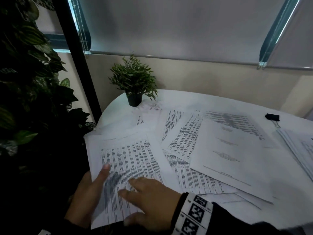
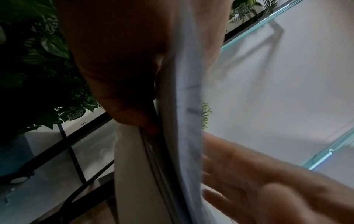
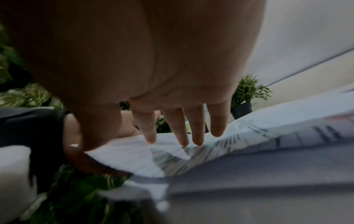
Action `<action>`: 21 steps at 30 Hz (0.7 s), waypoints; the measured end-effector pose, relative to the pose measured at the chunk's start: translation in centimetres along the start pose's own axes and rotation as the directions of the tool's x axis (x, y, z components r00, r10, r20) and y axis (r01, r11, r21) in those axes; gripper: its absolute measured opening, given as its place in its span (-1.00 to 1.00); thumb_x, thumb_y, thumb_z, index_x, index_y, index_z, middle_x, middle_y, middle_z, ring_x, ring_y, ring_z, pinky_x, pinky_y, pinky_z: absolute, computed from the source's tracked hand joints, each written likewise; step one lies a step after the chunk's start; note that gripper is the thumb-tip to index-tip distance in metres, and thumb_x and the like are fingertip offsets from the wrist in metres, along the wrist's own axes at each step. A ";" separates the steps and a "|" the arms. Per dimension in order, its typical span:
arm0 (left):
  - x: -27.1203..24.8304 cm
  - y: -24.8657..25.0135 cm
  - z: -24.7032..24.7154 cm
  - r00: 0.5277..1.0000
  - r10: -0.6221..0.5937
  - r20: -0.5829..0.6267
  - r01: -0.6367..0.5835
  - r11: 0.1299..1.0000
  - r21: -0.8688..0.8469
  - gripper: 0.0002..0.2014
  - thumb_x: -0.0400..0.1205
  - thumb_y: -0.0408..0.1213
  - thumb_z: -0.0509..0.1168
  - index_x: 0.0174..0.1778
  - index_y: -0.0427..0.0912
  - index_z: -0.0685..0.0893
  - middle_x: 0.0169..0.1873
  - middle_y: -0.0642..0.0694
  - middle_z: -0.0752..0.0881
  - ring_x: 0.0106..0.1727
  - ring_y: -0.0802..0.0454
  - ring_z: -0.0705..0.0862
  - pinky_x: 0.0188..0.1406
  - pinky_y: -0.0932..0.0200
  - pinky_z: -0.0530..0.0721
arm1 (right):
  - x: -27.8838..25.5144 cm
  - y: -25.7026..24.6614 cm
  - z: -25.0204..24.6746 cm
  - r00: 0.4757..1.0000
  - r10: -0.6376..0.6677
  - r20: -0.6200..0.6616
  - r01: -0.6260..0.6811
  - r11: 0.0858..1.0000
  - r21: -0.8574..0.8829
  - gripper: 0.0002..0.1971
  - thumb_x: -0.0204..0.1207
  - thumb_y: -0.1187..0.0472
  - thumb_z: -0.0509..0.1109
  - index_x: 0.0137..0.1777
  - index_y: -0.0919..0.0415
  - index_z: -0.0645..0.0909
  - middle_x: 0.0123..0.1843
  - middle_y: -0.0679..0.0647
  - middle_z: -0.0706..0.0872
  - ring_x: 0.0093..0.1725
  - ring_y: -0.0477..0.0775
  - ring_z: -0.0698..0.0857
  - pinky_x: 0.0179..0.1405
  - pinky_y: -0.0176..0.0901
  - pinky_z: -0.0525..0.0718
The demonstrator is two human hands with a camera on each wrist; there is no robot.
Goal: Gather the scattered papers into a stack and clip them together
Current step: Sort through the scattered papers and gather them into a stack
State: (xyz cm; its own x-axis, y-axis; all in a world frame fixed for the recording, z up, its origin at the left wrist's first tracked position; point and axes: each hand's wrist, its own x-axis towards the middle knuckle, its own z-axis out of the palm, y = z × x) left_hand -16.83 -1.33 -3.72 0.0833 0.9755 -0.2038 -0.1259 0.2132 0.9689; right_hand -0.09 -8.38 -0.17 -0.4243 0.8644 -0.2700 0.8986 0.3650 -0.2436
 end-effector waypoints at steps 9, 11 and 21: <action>-1.2 3.8 0.7 0.917 0.387 -0.101 -0.384 0.922 0.047 -0.73 0.56 -0.38 0.33 0.15 -0.06 0.66 -0.05 0.04 0.81 -0.03 0.20 0.78 -0.01 0.21 0.75 | -1.2 6.1 -5.3 0.753 0.549 -0.362 0.007 0.543 0.839 0.04 0.31 -0.21 0.43 0.65 -0.03 -0.13 0.44 -0.18 0.39 0.29 -0.20 0.54 0.31 -0.20 0.54; -1.9 4.8 1.3 0.892 0.447 -0.070 -0.450 0.893 -0.027 -0.73 0.52 -0.28 0.31 0.15 -0.04 0.65 -0.01 0.12 0.82 0.04 0.20 0.78 -0.04 0.31 0.74 | -1.6 6.1 -5.9 0.699 0.542 -0.466 0.208 0.468 0.859 -0.24 0.31 -0.09 0.42 0.51 0.01 0.23 0.24 -0.16 0.67 0.08 -0.24 0.71 0.18 -0.19 0.68; -1.6 2.6 1.3 0.876 0.483 0.020 -0.483 0.873 0.068 -0.64 0.59 -0.48 0.26 0.14 0.10 0.51 0.01 0.43 0.73 0.05 0.50 0.66 -0.04 0.59 0.59 | -1.8 6.2 -2.8 0.636 0.539 -0.552 0.409 0.371 0.834 -0.59 0.44 0.04 0.39 0.29 -0.06 0.43 0.20 -0.09 0.72 0.22 -0.07 0.69 0.27 0.05 0.64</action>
State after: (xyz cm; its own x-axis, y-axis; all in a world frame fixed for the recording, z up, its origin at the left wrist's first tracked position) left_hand -15.99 -2.42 -0.71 0.0320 0.9559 0.2921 -0.0834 -0.2887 0.9538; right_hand 6.59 -6.68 1.45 0.2768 0.9375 0.2112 0.0664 0.2006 -0.9774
